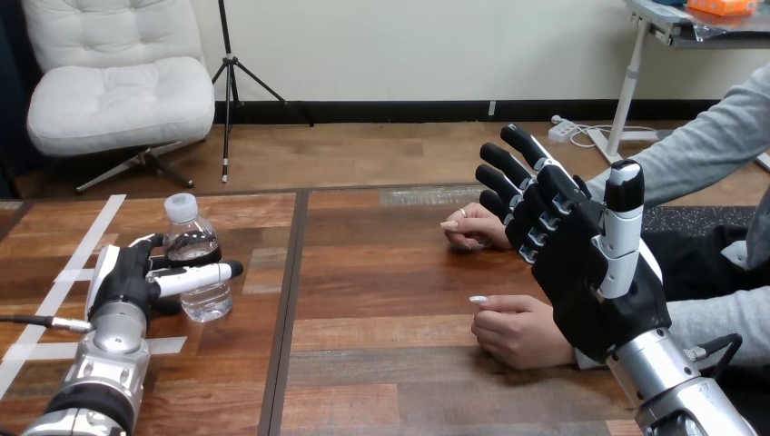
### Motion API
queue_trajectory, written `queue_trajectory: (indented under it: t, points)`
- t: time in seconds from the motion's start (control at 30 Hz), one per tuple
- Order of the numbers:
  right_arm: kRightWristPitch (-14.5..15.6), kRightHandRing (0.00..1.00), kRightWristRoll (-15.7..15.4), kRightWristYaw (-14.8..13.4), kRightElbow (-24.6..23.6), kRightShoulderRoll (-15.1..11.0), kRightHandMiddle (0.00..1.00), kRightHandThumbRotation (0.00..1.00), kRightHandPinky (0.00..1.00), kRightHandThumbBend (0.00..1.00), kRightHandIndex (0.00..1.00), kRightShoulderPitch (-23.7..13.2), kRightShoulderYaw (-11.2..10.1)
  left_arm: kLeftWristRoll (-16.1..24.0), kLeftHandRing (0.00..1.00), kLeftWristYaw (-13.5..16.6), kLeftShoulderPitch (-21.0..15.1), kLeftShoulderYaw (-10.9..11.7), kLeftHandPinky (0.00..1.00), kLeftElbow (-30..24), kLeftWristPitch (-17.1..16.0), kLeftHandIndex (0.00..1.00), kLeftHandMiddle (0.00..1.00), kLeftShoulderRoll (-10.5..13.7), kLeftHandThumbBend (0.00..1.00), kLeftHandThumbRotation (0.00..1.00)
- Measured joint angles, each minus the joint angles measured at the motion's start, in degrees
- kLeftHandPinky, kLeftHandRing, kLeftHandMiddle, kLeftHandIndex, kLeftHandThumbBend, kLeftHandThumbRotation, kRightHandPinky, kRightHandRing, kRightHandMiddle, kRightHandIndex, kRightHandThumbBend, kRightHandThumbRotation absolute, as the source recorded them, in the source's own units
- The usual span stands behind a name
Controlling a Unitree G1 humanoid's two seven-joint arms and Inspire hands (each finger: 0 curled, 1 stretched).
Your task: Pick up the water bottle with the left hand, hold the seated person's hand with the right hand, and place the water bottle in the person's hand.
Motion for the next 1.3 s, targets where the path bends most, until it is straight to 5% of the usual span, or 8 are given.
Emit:
queue_trajectory:
  t: [1.3]
  points:
    - [-0.8, 0.95, 0.2, 0.3, -0.1, 0.2, 0.94, 1.00, 1.00, 0.98, 0.97, 0.0, 0.0, 0.7, 0.89, -1.1, -2.6, -0.1, 0.76, -0.1, 5.6, 0.95, 0.92, 0.0, 0.96, 0.19]
